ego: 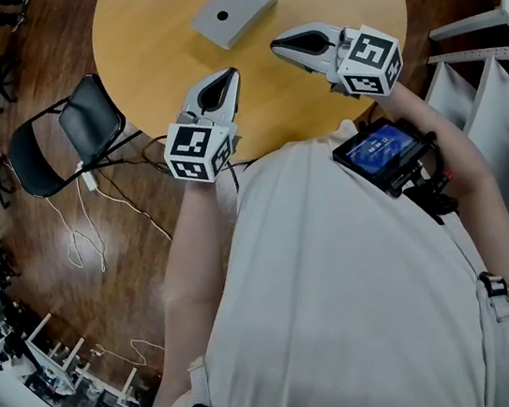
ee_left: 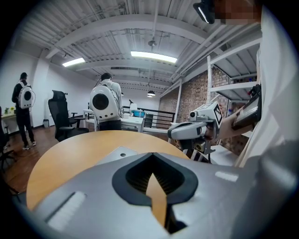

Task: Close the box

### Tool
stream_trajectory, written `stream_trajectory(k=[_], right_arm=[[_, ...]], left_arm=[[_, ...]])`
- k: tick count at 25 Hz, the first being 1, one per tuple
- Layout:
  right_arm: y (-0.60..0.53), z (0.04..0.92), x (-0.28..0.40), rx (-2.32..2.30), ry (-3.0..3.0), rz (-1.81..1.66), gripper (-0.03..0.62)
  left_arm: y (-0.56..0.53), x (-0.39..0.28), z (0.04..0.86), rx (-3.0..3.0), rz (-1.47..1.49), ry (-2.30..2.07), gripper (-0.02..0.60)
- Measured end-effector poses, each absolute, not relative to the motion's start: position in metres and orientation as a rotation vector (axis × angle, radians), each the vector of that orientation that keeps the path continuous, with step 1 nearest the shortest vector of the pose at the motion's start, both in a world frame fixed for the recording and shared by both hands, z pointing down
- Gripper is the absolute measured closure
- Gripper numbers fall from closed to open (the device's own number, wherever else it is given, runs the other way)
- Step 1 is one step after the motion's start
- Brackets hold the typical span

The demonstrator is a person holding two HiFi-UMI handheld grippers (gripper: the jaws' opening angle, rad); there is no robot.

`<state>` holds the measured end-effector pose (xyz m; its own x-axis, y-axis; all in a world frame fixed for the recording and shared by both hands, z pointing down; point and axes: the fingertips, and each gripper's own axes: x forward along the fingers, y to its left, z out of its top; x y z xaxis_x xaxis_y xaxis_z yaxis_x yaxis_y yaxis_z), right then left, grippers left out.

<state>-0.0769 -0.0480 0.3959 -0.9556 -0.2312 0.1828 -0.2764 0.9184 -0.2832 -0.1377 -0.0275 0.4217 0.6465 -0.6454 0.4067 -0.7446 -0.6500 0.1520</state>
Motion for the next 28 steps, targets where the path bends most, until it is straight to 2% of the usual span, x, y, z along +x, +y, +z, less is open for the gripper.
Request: stream_trajectory(k=[28], right_arm=[[-0.0482, 0.398, -0.0768, 0.399, -2.932, 0.467, 0.594]], left_arm=[[-0.0259, -0.138, 0.4255, 2.552, 0.466, -1.106, 0.581]])
